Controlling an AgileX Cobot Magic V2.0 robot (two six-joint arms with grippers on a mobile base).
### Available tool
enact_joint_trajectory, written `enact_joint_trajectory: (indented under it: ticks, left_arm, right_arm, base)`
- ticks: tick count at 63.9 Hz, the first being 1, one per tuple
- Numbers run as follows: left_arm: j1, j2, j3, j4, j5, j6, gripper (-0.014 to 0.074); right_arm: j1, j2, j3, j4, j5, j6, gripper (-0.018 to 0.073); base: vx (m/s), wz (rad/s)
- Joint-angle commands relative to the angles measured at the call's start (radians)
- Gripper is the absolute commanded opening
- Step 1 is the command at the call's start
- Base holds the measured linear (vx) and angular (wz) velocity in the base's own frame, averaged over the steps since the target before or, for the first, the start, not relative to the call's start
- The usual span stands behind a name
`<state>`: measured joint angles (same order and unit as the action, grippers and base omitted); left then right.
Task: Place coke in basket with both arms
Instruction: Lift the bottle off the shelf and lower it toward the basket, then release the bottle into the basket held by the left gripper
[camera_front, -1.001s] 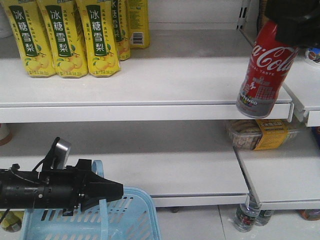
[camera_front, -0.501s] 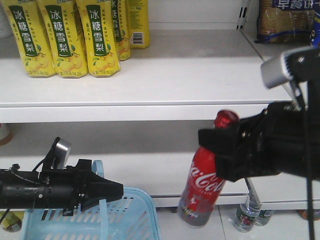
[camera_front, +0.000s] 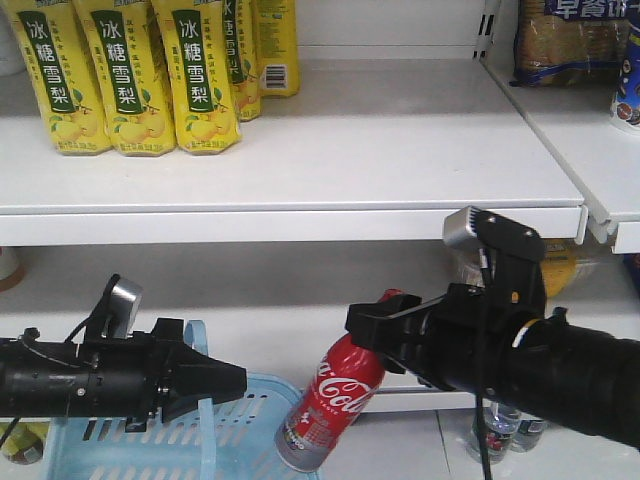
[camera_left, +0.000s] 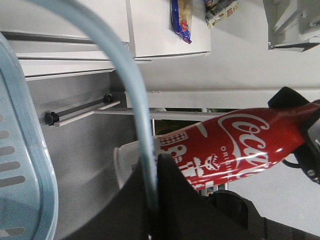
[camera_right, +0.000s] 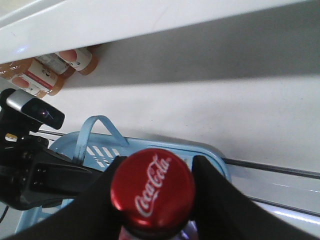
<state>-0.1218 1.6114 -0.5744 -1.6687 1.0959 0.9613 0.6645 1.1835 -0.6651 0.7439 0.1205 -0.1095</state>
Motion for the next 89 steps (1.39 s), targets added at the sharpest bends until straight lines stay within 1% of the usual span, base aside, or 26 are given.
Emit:
enact_joint_trajectory:
  ticks: [1, 9, 16, 26, 48, 58, 72, 79, 89]
  left_arm:
    - [-0.007, -0.034, -0.024, -0.062, 0.06, 0.009, -0.0006]
    - [-0.007, -0.034, -0.024, -0.062, 0.06, 0.009, -0.0006]
    - [-0.007, -0.034, -0.024, -0.062, 0.06, 0.009, -0.0006]
    - [-0.007, -0.034, -0.024, -0.062, 0.06, 0.009, -0.0006]
    - [-0.007, -0.034, -0.024, -0.062, 0.06, 0.009, -0.0006]
    - [-0.007, -0.034, -0.024, -0.062, 0.06, 0.009, -0.0006]
    - [-0.007, -0.034, -0.024, -0.062, 0.06, 0.009, -0.0006]
    - [-0.007, -0.034, -0.024, -0.062, 0.06, 0.009, -0.0006]
    - [-0.007, -0.034, -0.024, -0.062, 0.06, 0.009, -0.0006]
  right_arm:
    - [0.053, 0.025, -0.034, 0.034, -0.141, -0.013, -0.0005]
    - [0.108, 0.097, -0.034, 0.034, -0.208, -0.013, -0.0005]
    - [0.111, 0.156, -0.034, 0.034, -0.223, -0.012, -0.0005]
    - [0.111, 0.236, -0.035, 0.034, -0.269, 0.036, -0.0003]
    - [0.111, 0.314, -0.043, 0.023, -0.25, 0.048, 0.0008]
    - [0.119, 0.336, -0.087, 0.023, -0.2, 0.047, 0.0018]
    - [0.145, 0.368, -0.13, 0.019, -0.142, 0.039, 0.0076]
    - [0.145, 0.375, -0.127, 0.019, -0.121, 0.034, 0.012]
    - [0.145, 0.387, -0.126, 0.019, -0.102, -0.003, 0.0198]
  base:
    - [0.0, 0.0]
    - [0.0, 0.0]
    - [0.0, 0.0]
    - [0.0, 0.0]
    - [0.0, 0.0]
    - [0.0, 0.0]
    - [0.0, 0.0]
    - [0.0, 0.0]
    - [0.0, 0.0]
